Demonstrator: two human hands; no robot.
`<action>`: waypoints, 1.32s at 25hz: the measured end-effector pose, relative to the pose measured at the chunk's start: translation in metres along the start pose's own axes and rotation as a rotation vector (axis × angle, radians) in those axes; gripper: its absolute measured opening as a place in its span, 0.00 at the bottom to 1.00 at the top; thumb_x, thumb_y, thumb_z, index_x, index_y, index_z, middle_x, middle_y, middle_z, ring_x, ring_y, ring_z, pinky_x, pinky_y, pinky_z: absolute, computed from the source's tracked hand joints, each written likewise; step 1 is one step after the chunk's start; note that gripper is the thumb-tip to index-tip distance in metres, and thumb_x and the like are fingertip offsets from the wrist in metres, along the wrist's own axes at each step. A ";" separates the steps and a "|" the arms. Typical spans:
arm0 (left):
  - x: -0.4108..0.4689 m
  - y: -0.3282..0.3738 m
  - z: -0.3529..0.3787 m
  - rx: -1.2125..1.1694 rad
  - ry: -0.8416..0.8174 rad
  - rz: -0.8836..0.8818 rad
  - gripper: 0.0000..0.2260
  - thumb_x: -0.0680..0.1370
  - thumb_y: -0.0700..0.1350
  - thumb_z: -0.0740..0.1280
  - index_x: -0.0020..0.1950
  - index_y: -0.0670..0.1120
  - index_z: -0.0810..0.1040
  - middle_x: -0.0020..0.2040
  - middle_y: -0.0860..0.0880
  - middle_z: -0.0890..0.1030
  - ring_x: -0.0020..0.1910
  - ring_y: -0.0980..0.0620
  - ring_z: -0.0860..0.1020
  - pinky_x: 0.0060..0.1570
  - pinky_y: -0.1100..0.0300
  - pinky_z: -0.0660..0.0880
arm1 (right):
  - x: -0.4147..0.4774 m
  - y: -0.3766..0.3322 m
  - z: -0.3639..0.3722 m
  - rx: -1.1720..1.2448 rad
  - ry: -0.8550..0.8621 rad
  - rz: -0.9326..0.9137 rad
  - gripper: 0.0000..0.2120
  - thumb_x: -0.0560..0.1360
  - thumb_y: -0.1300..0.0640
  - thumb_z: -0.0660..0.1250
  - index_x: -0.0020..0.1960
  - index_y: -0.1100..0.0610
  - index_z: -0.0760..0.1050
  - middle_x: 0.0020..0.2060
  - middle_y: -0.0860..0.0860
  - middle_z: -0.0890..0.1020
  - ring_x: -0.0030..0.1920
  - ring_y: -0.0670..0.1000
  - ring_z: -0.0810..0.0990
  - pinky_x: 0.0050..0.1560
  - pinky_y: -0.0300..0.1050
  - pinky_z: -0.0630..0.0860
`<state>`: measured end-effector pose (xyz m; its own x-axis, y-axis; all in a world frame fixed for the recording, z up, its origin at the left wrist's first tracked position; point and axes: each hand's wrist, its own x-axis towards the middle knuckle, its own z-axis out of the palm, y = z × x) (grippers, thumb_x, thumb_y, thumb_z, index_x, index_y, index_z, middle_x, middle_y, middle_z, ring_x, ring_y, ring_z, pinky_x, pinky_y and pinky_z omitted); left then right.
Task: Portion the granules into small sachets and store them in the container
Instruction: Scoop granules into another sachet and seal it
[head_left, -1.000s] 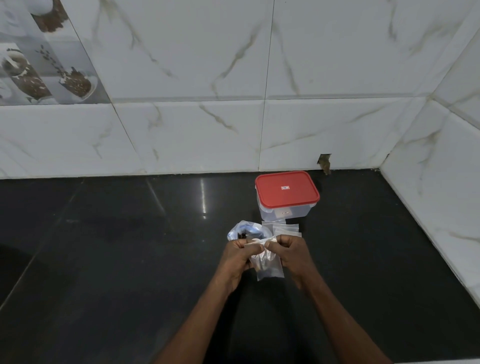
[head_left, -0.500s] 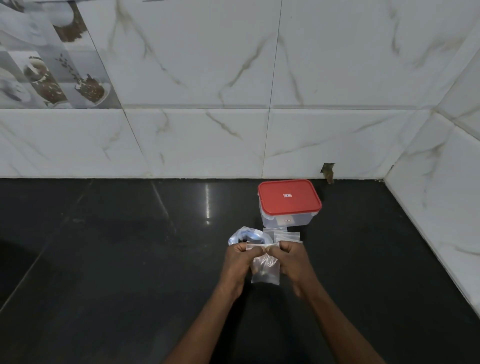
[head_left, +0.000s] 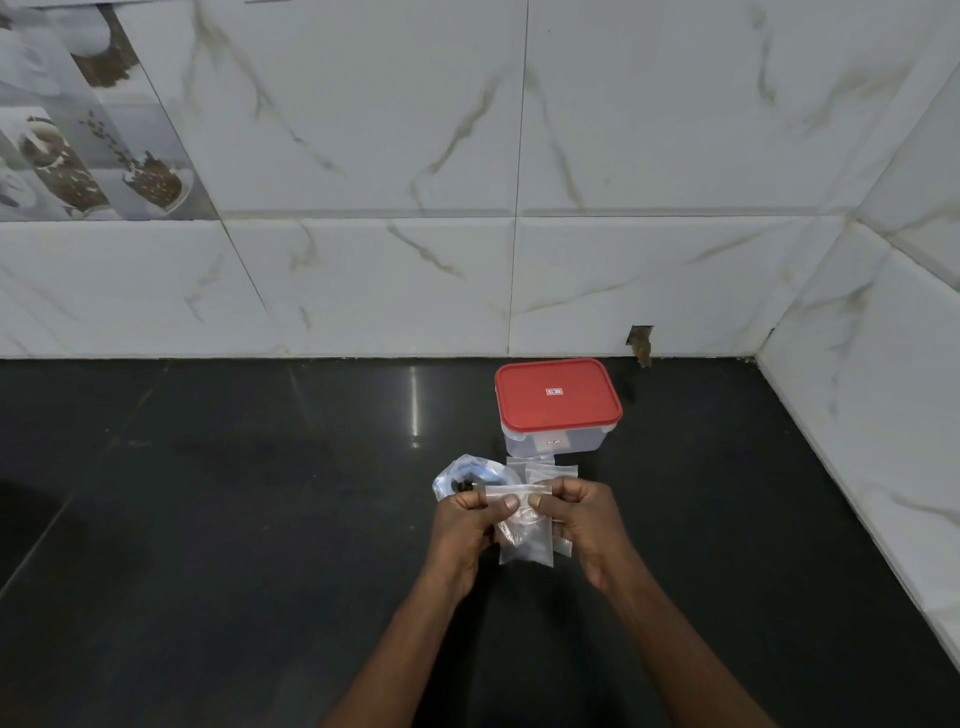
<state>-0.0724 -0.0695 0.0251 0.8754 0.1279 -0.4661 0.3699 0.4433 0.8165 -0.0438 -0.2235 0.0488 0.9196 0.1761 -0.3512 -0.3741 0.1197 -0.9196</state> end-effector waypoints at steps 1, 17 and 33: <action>0.001 -0.002 0.000 0.016 0.014 -0.005 0.08 0.73 0.33 0.73 0.51 0.33 0.84 0.47 0.34 0.86 0.41 0.42 0.86 0.41 0.53 0.82 | 0.001 0.002 -0.002 0.007 0.001 -0.001 0.04 0.72 0.72 0.70 0.47 0.69 0.81 0.41 0.61 0.86 0.40 0.57 0.85 0.38 0.47 0.81; -0.001 -0.009 0.009 0.032 0.035 0.021 0.11 0.70 0.40 0.78 0.48 0.35 0.86 0.48 0.33 0.85 0.47 0.35 0.83 0.56 0.35 0.78 | 0.007 0.005 -0.011 -0.121 0.038 -0.051 0.09 0.74 0.65 0.71 0.43 0.73 0.79 0.41 0.69 0.83 0.38 0.60 0.83 0.39 0.50 0.81; 0.001 -0.006 0.002 0.094 0.057 0.019 0.14 0.75 0.43 0.75 0.47 0.31 0.82 0.40 0.34 0.79 0.30 0.45 0.78 0.34 0.56 0.79 | -0.013 -0.014 0.007 -0.033 -0.052 0.002 0.04 0.75 0.73 0.65 0.44 0.72 0.78 0.28 0.57 0.82 0.27 0.50 0.82 0.25 0.39 0.76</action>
<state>-0.0729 -0.0744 0.0202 0.8645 0.1872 -0.4664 0.3829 0.3557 0.8526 -0.0511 -0.2204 0.0672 0.9112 0.2268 -0.3439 -0.3707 0.0871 -0.9247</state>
